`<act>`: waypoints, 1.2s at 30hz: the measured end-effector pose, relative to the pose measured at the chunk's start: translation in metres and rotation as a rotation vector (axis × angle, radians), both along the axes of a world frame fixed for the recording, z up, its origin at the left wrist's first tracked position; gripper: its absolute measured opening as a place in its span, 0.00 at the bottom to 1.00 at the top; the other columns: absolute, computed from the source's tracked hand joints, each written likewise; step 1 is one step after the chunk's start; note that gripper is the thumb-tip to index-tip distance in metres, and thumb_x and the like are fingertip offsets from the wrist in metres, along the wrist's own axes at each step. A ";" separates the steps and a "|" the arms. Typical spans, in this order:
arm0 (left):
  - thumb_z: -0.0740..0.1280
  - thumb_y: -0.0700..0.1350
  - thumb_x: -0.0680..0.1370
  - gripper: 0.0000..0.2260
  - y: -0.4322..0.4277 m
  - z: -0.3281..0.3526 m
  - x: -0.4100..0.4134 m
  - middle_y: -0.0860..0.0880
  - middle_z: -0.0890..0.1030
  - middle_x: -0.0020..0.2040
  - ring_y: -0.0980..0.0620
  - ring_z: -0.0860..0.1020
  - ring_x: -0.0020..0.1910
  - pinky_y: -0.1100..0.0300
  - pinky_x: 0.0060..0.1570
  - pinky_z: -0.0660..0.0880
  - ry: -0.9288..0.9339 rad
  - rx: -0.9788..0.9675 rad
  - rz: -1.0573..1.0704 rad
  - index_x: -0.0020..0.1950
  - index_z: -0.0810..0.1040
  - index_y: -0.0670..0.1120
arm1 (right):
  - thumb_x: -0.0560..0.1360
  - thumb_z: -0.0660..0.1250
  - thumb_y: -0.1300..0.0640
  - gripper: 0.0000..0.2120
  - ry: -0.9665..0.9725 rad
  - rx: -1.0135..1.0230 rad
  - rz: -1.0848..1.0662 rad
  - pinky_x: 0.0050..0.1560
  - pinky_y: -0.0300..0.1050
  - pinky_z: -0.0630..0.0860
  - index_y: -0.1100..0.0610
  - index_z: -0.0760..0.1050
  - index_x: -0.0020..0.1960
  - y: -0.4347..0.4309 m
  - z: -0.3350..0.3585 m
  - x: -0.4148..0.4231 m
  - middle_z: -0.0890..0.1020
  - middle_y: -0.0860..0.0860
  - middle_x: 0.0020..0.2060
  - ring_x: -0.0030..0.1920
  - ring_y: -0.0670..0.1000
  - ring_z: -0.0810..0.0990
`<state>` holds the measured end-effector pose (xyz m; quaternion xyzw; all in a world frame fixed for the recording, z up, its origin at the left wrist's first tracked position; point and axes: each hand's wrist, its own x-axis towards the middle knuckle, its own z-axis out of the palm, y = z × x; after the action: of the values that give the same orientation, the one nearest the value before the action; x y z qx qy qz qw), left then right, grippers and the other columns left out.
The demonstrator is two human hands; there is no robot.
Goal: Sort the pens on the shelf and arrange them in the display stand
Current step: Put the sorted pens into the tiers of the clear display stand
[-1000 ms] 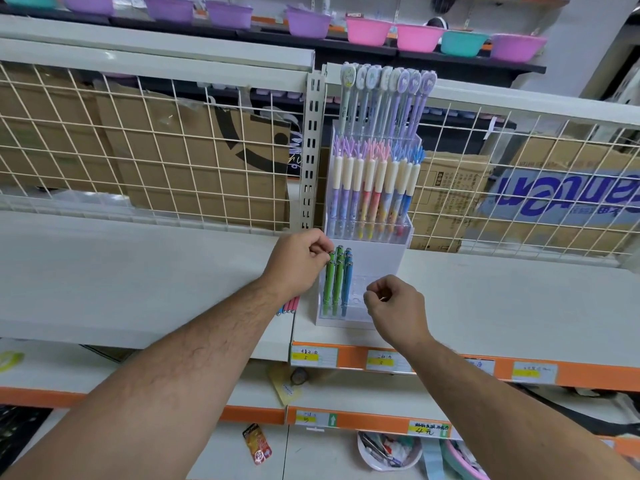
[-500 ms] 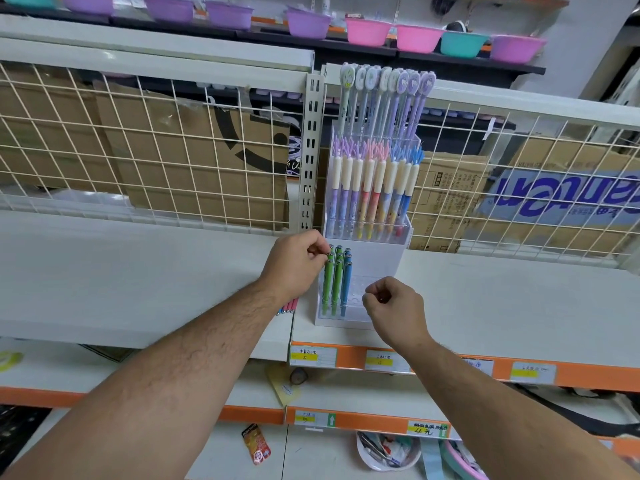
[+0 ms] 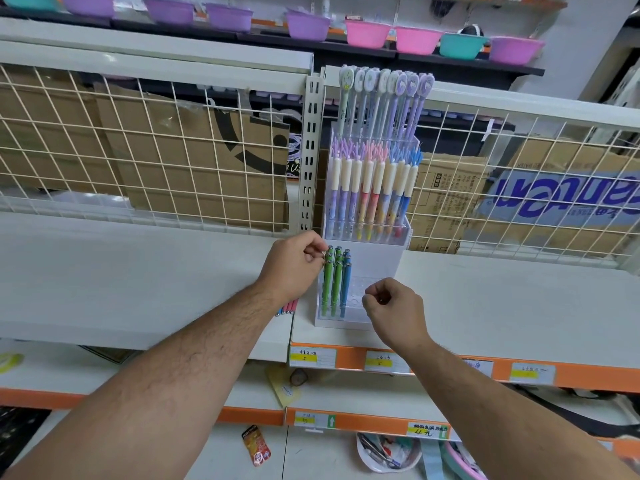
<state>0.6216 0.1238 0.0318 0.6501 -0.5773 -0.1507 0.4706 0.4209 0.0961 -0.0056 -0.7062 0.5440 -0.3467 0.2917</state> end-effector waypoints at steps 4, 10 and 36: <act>0.68 0.35 0.75 0.10 0.002 -0.007 0.005 0.55 0.80 0.39 0.63 0.74 0.32 0.68 0.40 0.75 0.013 0.005 0.055 0.47 0.81 0.50 | 0.75 0.69 0.59 0.05 -0.007 -0.009 0.014 0.47 0.44 0.79 0.52 0.80 0.42 0.004 -0.001 -0.001 0.82 0.44 0.38 0.41 0.45 0.80; 0.66 0.40 0.77 0.04 0.024 -0.052 0.027 0.54 0.79 0.40 0.54 0.78 0.40 0.56 0.39 0.79 -0.047 0.167 0.302 0.46 0.75 0.50 | 0.75 0.68 0.55 0.05 0.095 -0.048 0.208 0.42 0.45 0.78 0.50 0.78 0.40 0.030 -0.019 0.008 0.81 0.44 0.35 0.38 0.44 0.79; 0.67 0.38 0.77 0.10 -0.007 -0.062 0.031 0.45 0.80 0.49 0.47 0.78 0.46 0.58 0.38 0.73 -0.345 0.752 0.361 0.58 0.77 0.41 | 0.76 0.69 0.56 0.01 0.379 -0.176 0.370 0.39 0.30 0.65 0.51 0.78 0.47 0.035 -0.056 0.022 0.78 0.44 0.40 0.39 0.45 0.73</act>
<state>0.6526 0.1172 -0.0306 0.8818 -0.4296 -0.1550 0.1174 0.4433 0.1310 -0.0620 -0.8685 0.4184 -0.1952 0.1803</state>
